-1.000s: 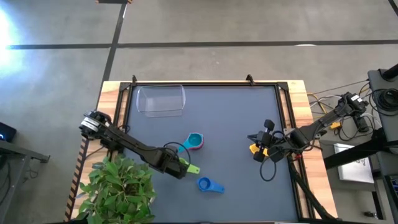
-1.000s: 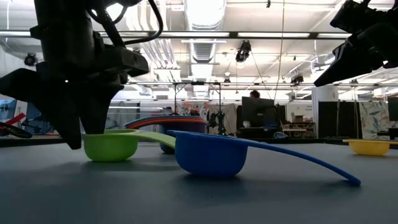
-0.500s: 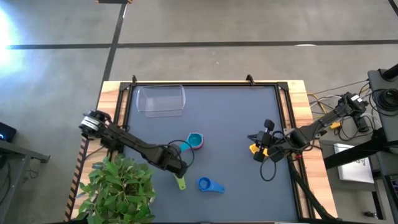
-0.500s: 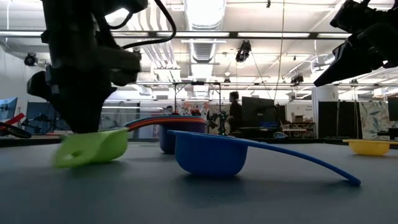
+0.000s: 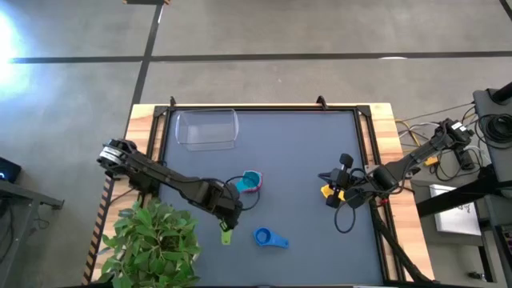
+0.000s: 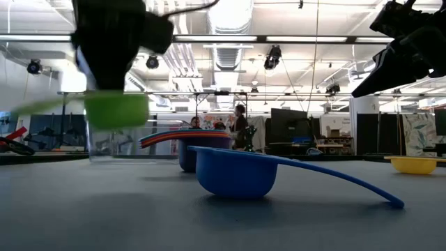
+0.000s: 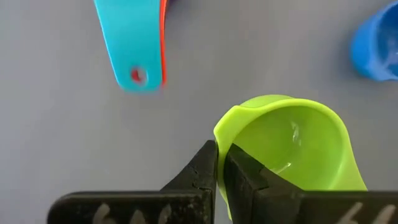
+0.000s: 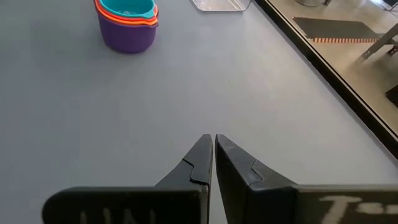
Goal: Nest measuring cups in basket
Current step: Stack the green measuring cup on top of the light blue measuring cup
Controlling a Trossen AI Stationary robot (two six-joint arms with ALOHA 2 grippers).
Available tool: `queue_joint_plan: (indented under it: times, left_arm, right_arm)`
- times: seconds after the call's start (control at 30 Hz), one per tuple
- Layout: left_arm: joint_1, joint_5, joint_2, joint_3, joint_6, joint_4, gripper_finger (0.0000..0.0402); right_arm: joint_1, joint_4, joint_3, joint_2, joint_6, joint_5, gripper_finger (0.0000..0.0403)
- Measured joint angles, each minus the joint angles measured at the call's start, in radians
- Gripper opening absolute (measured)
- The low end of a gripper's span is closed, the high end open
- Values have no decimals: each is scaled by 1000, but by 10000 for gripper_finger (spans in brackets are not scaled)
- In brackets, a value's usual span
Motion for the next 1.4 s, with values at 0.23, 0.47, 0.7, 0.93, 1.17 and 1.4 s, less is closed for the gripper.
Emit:
queue_joint_plan:
  times: [0.23, 0.47, 0.7, 0.93, 1.17, 1.4]
  left_arm:
    - [73, -23, 0, 90, 249, -17, 1]
    - [190, -24, -4, 93, 510, 22, 0]
    - [298, -22, -9, 78, 744, 53, 0]
    - [359, 49, -11, 90, 982, 67, 0]
    - [384, 61, -11, 88, 1085, 106, 0]
    - [392, 60, -10, 80, 1115, 137, 0]
  right_arm:
    - [0, 1, -1, 0, 0, 0, 9]
    - [0, 4, -5, 0, 3, 0, 9]
    - [0, 3, -20, 0, 3, 0, 9]
    - [0, 2, -21, 0, 0, 2, 9]
    - [0, 2, -21, 0, 0, 4, 9]
    - [0, 4, -21, 0, 5, 6, 9]
